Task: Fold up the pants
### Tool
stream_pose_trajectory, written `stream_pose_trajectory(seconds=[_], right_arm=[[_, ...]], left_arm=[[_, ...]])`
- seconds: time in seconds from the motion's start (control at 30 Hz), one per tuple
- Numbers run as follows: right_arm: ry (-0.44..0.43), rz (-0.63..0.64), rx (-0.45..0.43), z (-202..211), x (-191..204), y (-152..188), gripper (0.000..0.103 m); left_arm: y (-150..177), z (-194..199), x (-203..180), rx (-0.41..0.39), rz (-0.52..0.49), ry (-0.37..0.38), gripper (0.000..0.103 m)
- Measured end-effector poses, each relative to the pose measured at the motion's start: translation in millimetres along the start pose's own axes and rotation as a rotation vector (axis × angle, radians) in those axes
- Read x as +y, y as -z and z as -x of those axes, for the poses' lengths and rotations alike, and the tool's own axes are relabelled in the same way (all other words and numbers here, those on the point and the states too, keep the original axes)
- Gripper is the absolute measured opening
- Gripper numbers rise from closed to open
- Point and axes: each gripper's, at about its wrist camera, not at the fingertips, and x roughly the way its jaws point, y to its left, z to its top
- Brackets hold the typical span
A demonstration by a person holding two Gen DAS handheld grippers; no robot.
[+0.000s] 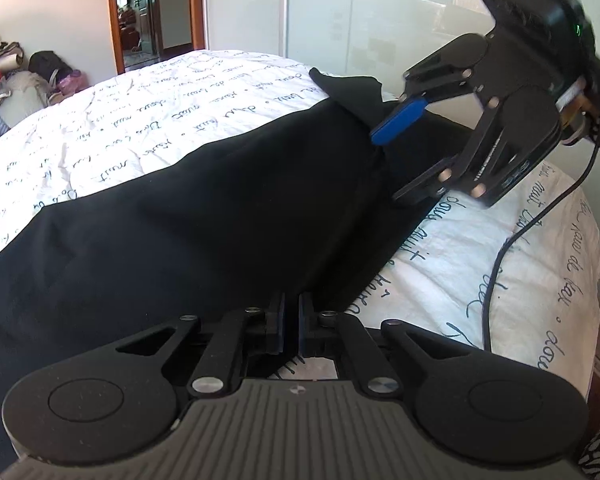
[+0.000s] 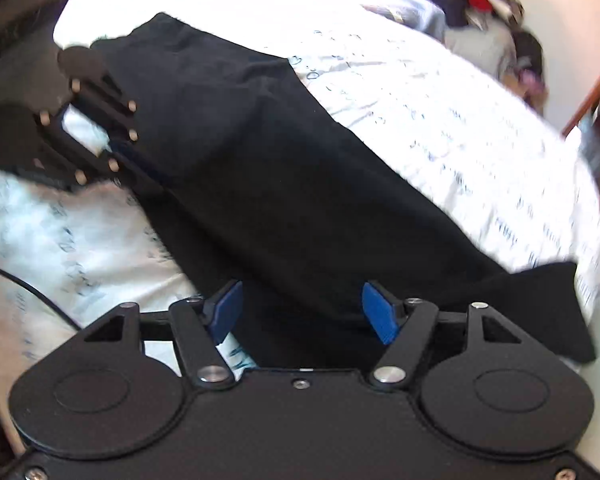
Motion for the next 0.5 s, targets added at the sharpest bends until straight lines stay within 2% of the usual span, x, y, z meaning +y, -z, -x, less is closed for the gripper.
stream_pose_trajectory(seconds=[0.03, 0.1, 0.17, 0.23, 0.4, 0.5], right_arm=[[-0.001, 0.017, 0.017, -5.1, -0.9, -2.8, 0.050], [0.011, 0.071, 0.052, -12.4, -1.5, -5.1, 0.046], [0.031, 0.129, 0.074, -13.1, 1.6, -5.6, 0.033], [0.072, 0.159, 0.084, -8.7, 6.5, -3.2, 0.009], [0.138, 0.194, 0.082, -0.5, 26.1, 8.7, 0.006], [0.143, 0.190, 0.069, 10.6, 36.9, 15.6, 0.006]], left_arm=[[0.0, 1.0, -1.0, -0.002, -0.001, -0.003, 0.004], [-0.2, 3.2, -1.3, -0.005, 0.008, -0.005, 0.004], [0.0, 3.4, 0.7, -0.007, 0.026, -0.005, 0.004], [0.5, 4.4, 2.1, -0.009, 0.038, -0.003, 0.004], [1.4, 7.7, -1.5, -0.005, 0.008, 0.002, 0.004], [2.0, 10.1, -3.4, 0.005, -0.005, 0.007, 0.004]])
